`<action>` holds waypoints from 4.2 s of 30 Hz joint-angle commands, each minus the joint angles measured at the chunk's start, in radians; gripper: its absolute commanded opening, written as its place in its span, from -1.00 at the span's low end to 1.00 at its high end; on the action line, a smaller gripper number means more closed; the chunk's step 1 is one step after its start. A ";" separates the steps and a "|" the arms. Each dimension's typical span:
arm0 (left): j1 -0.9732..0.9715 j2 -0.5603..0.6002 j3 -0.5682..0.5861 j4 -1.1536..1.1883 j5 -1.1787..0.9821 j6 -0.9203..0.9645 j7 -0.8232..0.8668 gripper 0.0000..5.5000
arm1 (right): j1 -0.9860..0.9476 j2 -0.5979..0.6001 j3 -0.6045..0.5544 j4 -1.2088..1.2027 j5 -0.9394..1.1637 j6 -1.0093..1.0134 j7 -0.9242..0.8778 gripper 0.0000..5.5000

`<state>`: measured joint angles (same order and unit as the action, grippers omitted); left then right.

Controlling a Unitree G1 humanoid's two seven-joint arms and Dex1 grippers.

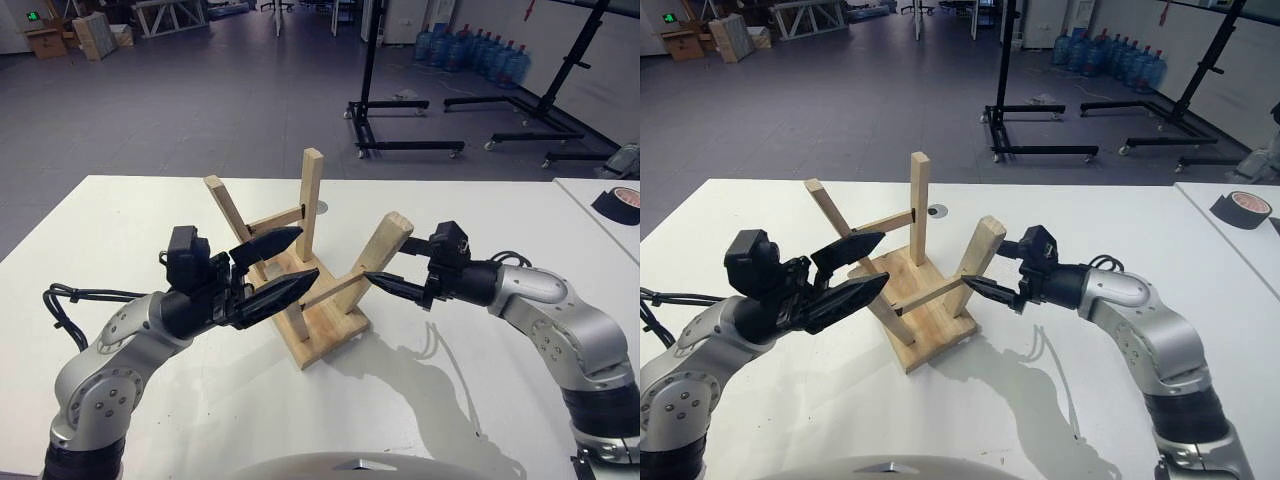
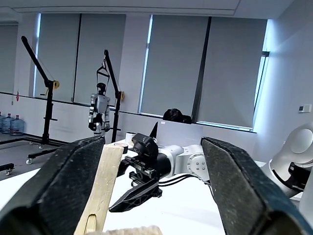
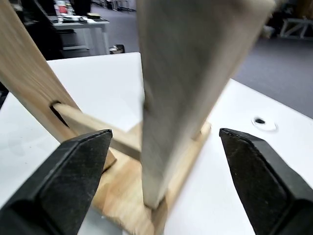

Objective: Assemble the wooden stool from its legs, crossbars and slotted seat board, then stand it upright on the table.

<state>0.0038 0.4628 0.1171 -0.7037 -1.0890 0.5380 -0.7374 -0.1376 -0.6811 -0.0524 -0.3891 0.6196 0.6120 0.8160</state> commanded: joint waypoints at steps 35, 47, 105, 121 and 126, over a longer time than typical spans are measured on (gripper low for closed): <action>-0.021 0.085 0.071 0.195 0.079 -0.008 0.003 0.31 | -0.028 0.163 0.183 0.396 -0.371 -0.336 -0.055 0.47; -0.003 0.068 0.063 0.218 0.111 -0.011 -0.007 0.31 | 0.123 0.156 0.258 0.148 -0.336 -0.235 -0.002 0.47; 0.183 -0.078 -0.098 -0.273 -0.017 -0.110 0.329 0.31 | -0.252 -0.143 0.312 0.298 0.317 0.989 0.316 -0.63; 0.167 0.050 0.003 -0.208 -0.058 -0.125 0.262 0.31 | -0.225 -0.150 0.052 0.279 0.445 0.969 0.260 0.01; 0.220 0.193 0.162 -0.137 -0.016 -0.113 0.140 0.31 | -0.152 -0.211 -0.055 0.263 0.415 0.834 0.296 0.01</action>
<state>0.1853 0.5686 0.2085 -0.8769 -1.1587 0.4096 -0.5325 -0.3363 -0.8473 -0.0532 -0.0978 1.0632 1.5420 1.0912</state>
